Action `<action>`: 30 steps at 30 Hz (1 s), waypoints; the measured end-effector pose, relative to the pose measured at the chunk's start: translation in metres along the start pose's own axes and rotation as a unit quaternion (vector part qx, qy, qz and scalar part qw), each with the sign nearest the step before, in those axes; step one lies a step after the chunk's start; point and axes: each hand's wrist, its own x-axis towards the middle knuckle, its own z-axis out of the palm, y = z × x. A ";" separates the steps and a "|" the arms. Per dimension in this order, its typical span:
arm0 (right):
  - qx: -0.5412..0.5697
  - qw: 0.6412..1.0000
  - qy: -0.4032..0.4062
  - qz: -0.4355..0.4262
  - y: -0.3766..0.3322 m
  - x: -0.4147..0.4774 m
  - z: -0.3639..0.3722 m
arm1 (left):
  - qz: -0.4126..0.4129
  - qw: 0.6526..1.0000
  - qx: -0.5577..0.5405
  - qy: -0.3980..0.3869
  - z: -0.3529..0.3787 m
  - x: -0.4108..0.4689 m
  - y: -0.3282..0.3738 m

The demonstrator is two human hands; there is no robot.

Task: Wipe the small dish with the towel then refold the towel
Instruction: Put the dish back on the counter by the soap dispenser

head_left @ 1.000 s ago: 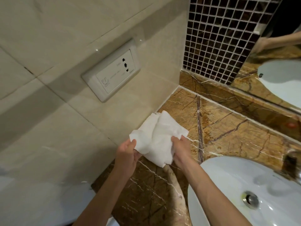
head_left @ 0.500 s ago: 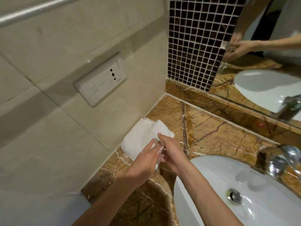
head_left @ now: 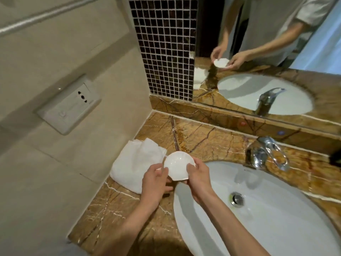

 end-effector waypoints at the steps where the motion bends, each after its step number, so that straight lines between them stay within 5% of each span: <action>1: 0.002 1.000 0.011 -0.009 0.000 -0.005 -0.008 | -0.016 1.000 -0.014 -0.017 0.006 -0.002 0.002; 20: 0.088 0.980 0.179 0.018 0.002 -0.091 -0.218 | 0.003 0.966 0.023 -0.258 0.182 -0.104 -0.006; 30: 0.069 0.982 0.169 0.043 -0.006 -0.101 -0.362 | 0.013 0.972 0.050 -0.231 0.305 -0.172 -0.008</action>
